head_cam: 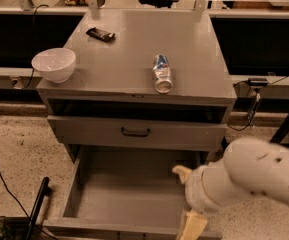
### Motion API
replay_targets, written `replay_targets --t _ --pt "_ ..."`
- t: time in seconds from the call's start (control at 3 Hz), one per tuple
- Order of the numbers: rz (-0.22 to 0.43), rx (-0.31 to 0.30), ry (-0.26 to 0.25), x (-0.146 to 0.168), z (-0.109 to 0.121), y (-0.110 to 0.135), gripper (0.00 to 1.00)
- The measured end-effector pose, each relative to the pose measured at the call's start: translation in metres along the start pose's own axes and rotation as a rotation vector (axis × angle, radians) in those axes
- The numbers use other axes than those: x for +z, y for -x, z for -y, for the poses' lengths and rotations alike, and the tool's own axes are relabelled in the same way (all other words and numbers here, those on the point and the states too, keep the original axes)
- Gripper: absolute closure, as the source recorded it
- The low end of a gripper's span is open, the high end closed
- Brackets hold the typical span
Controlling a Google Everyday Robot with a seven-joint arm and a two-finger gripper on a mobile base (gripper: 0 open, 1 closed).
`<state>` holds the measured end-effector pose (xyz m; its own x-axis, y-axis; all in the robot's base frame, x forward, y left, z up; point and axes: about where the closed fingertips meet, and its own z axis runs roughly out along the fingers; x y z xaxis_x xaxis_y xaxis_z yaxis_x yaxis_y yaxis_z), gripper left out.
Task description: Close middle drawer
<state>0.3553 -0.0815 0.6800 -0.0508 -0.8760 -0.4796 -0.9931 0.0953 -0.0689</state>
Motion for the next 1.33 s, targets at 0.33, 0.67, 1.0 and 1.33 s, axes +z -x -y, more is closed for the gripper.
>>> replay_targets --t 0.33,0.67,1.0,1.33 --pt "-0.016 0.013 0.011 0.031 -0.018 -0.026 0.00" --pt "-0.017 0.013 0.009 0.030 -0.018 -0.025 0.00" --pt "-0.019 0.022 -0.009 0.036 -0.014 -0.033 0.00" --pt "0.000 -0.011 -0.039 0.062 -0.008 -0.053 0.00"
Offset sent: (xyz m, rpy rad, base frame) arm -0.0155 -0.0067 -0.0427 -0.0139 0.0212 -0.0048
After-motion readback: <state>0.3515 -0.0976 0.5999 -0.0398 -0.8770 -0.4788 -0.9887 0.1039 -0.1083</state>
